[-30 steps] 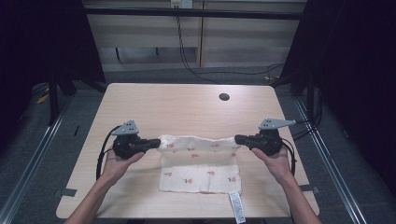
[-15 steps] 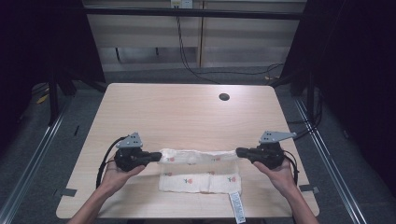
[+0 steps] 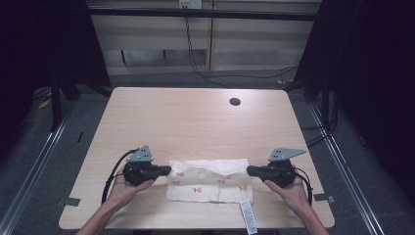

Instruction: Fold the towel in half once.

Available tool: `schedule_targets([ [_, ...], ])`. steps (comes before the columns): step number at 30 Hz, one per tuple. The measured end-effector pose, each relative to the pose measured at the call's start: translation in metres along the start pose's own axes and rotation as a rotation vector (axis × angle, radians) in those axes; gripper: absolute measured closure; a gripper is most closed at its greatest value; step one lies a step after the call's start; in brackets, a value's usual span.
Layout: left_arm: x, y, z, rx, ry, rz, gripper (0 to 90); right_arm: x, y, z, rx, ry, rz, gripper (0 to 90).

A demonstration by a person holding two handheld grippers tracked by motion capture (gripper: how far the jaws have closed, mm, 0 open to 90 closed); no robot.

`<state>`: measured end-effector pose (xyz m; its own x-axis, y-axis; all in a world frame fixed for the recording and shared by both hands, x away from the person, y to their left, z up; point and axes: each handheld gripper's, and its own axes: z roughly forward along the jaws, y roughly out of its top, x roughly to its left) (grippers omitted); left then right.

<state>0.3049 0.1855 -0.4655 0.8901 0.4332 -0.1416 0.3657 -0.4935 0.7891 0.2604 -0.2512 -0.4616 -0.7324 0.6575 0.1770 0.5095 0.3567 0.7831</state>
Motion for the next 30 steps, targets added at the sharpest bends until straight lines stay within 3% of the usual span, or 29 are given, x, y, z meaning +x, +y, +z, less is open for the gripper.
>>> schedule_targets([
  [2, -0.005, -0.004, 0.000, 0.022, -0.013, 0.014, 88.7, 0.001, -0.004, 0.001, 0.017, 0.000, -0.004, 86.2],
  [8, -0.009, -0.011, -0.003, 0.029, -0.035, 0.016, 88.3, 0.006, -0.013, -0.002, 0.045, 0.005, 0.005, 84.9],
  [15, -0.022, -0.021, 0.008, 0.110, -0.068, 0.038, 84.5, 0.010, -0.025, 0.003, 0.089, 0.009, 0.000, 80.9],
  [23, -0.025, -0.023, 0.000, 0.090, -0.066, 0.036, 81.2, 0.017, -0.028, -0.003, 0.091, 0.023, -0.008, 75.5],
  [28, -0.020, -0.022, -0.005, 0.062, -0.055, 0.023, 79.0, 0.020, -0.024, -0.007, 0.071, 0.021, -0.011, 73.1],
  [30, -0.017, -0.017, -0.011, 0.029, -0.047, 0.010, 78.8, 0.018, -0.022, -0.006, 0.069, 0.017, -0.010, 71.8],
])
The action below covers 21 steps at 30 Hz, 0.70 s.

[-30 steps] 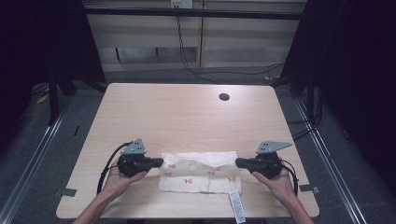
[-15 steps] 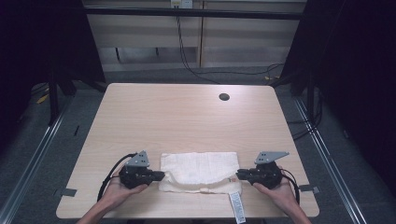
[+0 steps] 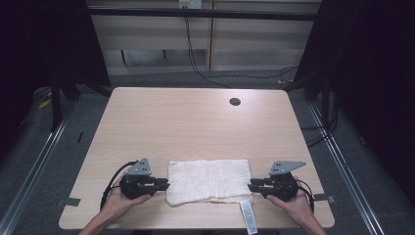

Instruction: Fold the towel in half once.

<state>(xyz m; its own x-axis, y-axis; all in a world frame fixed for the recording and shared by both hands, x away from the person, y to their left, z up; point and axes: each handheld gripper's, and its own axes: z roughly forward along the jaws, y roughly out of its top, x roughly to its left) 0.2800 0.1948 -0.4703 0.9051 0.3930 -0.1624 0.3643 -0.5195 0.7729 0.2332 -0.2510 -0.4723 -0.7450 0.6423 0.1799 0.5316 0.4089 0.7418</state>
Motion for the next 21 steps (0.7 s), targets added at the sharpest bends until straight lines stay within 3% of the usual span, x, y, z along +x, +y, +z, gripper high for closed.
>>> schedule_targets([
  [4, 0.004, 0.003, 0.005, 0.007, 0.017, -0.006, 79.4, -0.002, 0.004, 0.004, -0.002, -0.005, 0.004, 71.0],
  [6, 0.009, 0.007, 0.018, 0.047, 0.023, -0.005, 78.9, -0.003, 0.011, 0.008, -0.008, -0.008, -0.004, 70.2],
  [13, 0.022, 0.008, 0.042, 0.101, 0.027, -0.032, 77.8, -0.004, 0.021, 0.027, 0.019, -0.013, -0.006, 63.4],
  [21, 0.021, 0.005, 0.043, 0.103, 0.020, -0.032, 74.5, -0.011, 0.024, 0.046, 0.062, -0.037, 0.007, 58.7],
])
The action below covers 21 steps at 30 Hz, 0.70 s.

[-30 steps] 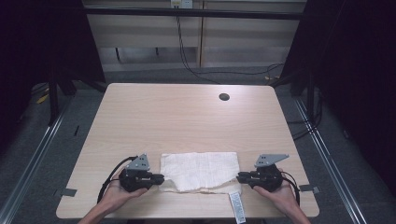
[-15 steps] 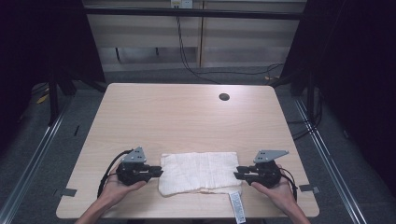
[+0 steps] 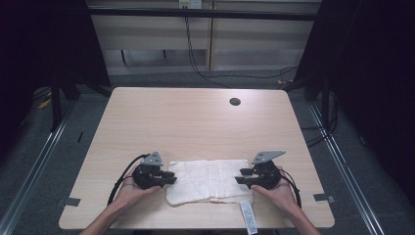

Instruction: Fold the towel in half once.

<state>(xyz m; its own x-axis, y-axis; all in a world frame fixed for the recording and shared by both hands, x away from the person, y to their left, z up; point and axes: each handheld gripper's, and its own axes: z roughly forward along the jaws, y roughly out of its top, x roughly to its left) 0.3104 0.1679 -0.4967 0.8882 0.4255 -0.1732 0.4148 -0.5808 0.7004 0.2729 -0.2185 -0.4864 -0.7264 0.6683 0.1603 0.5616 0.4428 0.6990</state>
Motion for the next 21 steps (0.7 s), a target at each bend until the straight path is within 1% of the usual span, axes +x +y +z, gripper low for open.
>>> schedule_targets([
  [2, -0.001, 0.000, 0.001, -0.004, -0.008, -0.001, 73.6, -0.001, -0.001, 0.004, 0.012, -0.010, -0.001, 58.4],
  [3, -0.001, 0.000, 0.001, -0.004, -0.008, -0.001, 73.4, -0.001, -0.001, 0.006, 0.015, -0.015, -0.009, 58.3],
  [4, -0.004, 0.000, 0.002, -0.004, -0.015, -0.003, 73.2, -0.001, -0.002, 0.007, 0.026, -0.021, -0.009, 58.2],
  [5, -0.004, 0.000, 0.003, -0.008, -0.019, 0.003, 73.0, 0.000, -0.003, 0.008, 0.027, -0.019, -0.016, 57.8],
  [6, -0.005, 0.001, 0.004, -0.002, -0.021, 0.002, 72.8, 0.001, -0.004, 0.009, 0.039, -0.021, -0.014, 56.9],
  [7, -0.007, 0.001, 0.005, -0.004, -0.024, -0.005, 72.1, 0.001, -0.004, 0.010, 0.043, -0.019, -0.023, 56.4],
  [9, -0.007, 0.001, 0.005, 0.002, -0.024, 0.002, 70.6, 0.001, -0.005, 0.009, 0.042, -0.019, -0.021, 56.7],
  [11, -0.010, 0.002, 0.006, -0.004, -0.026, 0.003, 69.3, -0.001, -0.008, 0.008, 0.022, -0.021, -0.025, 58.9],
  [12, -0.011, 0.002, 0.006, 0.005, -0.036, 0.000, 68.6, -0.001, -0.009, 0.007, 0.032, -0.034, -0.028, 59.3],
  [15, -0.012, 0.003, 0.007, 0.003, -0.040, 0.000, 66.4, -0.005, -0.011, 0.004, 0.028, -0.043, -0.021, 59.3],
  [16, -0.014, 0.004, 0.006, -0.003, -0.043, -0.004, 65.0, -0.008, -0.014, 0.000, 0.027, -0.051, -0.013, 59.5],
  [19, -0.014, 0.006, 0.005, -0.006, -0.033, -0.009, 61.9, -0.010, -0.015, -0.002, 0.026, -0.058, -0.007, 59.4],
  [21, -0.012, 0.008, 0.002, -0.007, -0.031, -0.015, 59.6, -0.009, -0.015, -0.002, 0.022, -0.049, -0.003, 57.5],
])
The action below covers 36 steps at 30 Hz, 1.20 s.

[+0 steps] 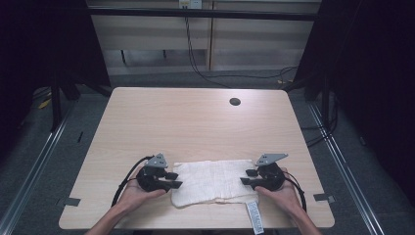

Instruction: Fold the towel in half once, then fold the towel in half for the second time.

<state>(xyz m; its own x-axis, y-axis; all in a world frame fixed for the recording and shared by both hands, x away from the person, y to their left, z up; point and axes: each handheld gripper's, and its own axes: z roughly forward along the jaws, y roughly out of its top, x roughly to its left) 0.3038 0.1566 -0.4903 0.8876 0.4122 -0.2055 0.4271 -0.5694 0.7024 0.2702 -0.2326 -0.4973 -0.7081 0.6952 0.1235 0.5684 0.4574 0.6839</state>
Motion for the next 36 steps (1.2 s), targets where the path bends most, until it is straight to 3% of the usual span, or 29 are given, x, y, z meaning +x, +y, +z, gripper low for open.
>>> schedule_targets([
  [3, 0.008, 0.005, -0.010, -0.049, 0.019, -0.042, 57.0, 0.005, 0.003, -0.003, -0.015, 0.014, -0.002, 57.2],
  [6, 0.015, 0.008, -0.015, -0.067, 0.024, -0.073, 52.5, 0.011, 0.009, -0.007, -0.041, 0.047, 0.007, 57.2],
  [13, 0.026, 0.020, -0.015, -0.070, 0.010, -0.076, 49.9, 0.029, 0.028, -0.004, -0.065, 0.113, -0.014, 57.3],
  [24, 0.040, 0.038, -0.009, -0.063, 0.021, -0.094, 52.4, 0.056, 0.050, 0.009, -0.060, 0.159, -0.077, 60.6],
  [27, 0.049, 0.040, -0.007, -0.084, 0.016, -0.116, 54.1, 0.069, 0.063, 0.019, -0.052, 0.196, -0.116, 61.6],
  [36, 0.056, 0.029, -0.011, -0.095, 0.055, -0.135, 53.5, 0.103, 0.086, 0.053, -0.021, 0.288, -0.180, 62.1],
])
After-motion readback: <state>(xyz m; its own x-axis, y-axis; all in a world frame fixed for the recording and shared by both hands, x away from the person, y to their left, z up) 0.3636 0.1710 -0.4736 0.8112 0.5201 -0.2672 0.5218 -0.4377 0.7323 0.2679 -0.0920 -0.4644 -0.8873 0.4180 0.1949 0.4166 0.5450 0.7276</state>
